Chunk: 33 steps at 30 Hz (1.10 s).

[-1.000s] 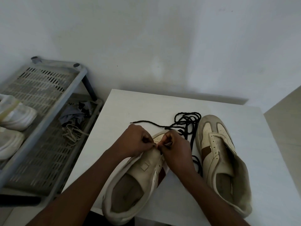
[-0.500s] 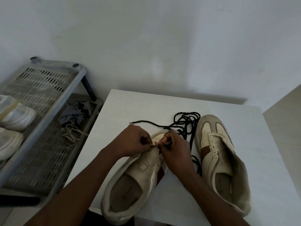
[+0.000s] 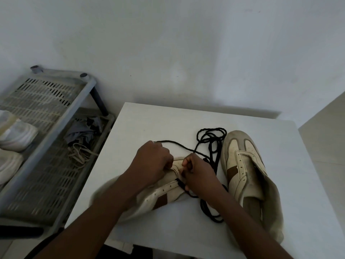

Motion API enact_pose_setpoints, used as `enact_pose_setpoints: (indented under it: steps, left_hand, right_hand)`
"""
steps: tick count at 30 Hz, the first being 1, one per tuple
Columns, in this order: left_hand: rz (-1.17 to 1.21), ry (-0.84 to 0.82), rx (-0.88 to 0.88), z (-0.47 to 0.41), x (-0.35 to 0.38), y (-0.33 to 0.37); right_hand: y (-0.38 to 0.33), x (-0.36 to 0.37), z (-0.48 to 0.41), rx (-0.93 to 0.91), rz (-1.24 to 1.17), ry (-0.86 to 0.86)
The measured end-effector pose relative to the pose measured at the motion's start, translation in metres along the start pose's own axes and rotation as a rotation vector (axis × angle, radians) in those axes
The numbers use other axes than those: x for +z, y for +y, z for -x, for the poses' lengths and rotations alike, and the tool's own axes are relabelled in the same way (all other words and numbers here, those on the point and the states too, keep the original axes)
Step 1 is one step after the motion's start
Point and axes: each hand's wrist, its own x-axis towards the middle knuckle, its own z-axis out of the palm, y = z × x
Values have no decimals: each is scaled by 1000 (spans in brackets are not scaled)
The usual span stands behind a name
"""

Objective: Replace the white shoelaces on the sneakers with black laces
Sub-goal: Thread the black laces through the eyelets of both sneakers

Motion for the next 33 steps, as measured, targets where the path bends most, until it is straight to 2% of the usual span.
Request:
enact_pose_setpoints:
  steps: [2,4,8,10,13,19,24,27,30,33]
  left_hand:
    - [-10,-15,9,-1,0,-4]
    - [-1,37,-31,0,0,-4]
    - [125,95,-317,12,-1,3]
    - [207,122,-430,19,2,3]
    - [278,68,-550,25,7,10]
    - [185,79,-495,33,17,21]
    - [276,16,-512,32,17,15]
    - [320,15,-506,32,18,12]
    - [336,31,-518,32,21,10]
    - [254,84,-531,33,21,14]
  right_hand:
    - [-2,3,4,68,-120,-56]
    - [-3,8,4,-4,-146,30]
    - [-6,6,-2,-200,-213,268]
    - [-9,2,-4,-233,-391,285]
    - [-14,2,-3,-226,-638,268]
    - [-13,-4,-7,-243,-798,354]
    - [-19,-17,-13,-283,-1078,404]
    - [-24,-39,-17,-338,-1205,497]
    - [-25,-49,-19,-364,-1250,578]
    - [-26,-36,-15,-346,-1132,481]
